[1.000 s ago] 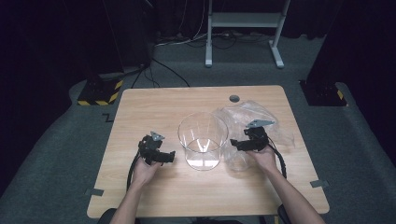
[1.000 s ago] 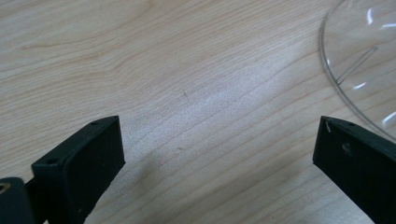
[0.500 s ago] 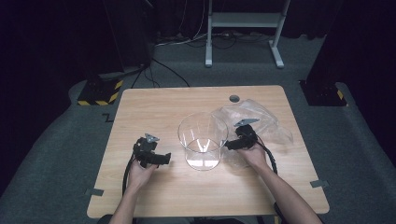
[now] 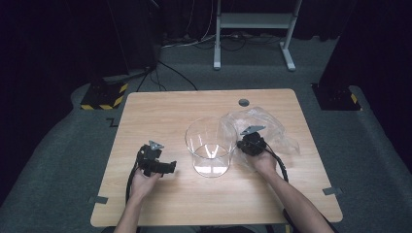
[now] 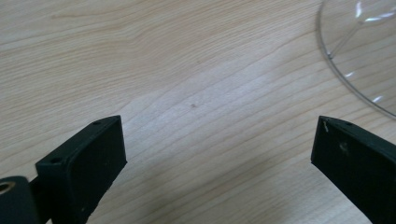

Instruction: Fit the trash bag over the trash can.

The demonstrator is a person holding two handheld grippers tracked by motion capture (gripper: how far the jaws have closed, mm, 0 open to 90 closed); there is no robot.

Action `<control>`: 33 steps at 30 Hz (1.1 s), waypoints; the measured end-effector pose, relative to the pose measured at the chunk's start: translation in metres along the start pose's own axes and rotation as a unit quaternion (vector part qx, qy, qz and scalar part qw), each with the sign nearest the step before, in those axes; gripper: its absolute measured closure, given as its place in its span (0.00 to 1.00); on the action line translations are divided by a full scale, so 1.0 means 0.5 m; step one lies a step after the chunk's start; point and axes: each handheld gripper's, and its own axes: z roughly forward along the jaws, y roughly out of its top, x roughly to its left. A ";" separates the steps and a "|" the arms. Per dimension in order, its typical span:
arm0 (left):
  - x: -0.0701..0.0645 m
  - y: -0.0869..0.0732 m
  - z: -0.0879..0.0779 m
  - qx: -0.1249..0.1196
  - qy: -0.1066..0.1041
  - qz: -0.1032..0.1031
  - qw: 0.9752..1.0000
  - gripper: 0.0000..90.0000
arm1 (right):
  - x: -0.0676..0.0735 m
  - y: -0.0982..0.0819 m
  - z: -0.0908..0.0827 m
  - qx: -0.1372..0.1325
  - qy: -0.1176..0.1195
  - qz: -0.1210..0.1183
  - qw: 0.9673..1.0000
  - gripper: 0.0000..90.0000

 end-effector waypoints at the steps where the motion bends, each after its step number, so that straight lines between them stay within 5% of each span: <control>1: 0.000 0.000 0.000 0.000 0.000 0.000 1.000 0.12 | 0.000 0.000 0.000 0.000 0.000 0.000 1.000 0.99; 2: 0.009 0.000 0.000 0.003 -0.011 -0.011 1.000 0.19 | -0.004 0.000 -0.001 0.002 0.002 0.003 1.000 1.00; 4: 0.015 0.004 -0.003 0.004 -0.010 -0.022 1.000 0.14 | -0.007 0.000 -0.003 0.006 -0.004 0.005 1.000 1.00; 10: 0.015 0.012 -0.015 -0.025 -0.007 -0.015 1.000 0.16 | -0.022 0.002 -0.025 -0.009 -0.007 0.027 1.000 1.00; 16: 0.016 0.032 -0.018 -0.021 -0.035 -0.013 0.999 0.16 | -0.035 0.001 -0.073 -0.032 -0.007 0.045 0.998 1.00; 19: 0.022 0.049 -0.038 -0.059 -0.057 -0.023 0.996 0.16 | -0.037 0.003 -0.115 -0.057 -0.004 0.051 0.997 1.00; 21: 0.022 0.053 -0.039 -0.059 -0.063 -0.021 0.996 0.16 | -0.035 0.005 -0.139 -0.071 0.000 0.049 0.996 1.00; 25: 0.010 0.080 -0.046 -0.048 -0.076 0.010 0.996 0.16 | -0.024 0.014 -0.192 -0.108 0.013 0.051 0.993 1.00; 33: 0.019 0.105 -0.062 -0.064 -0.098 0.002 0.993 0.16 | -0.009 0.013 -0.247 -0.118 0.016 0.040 0.992 1.00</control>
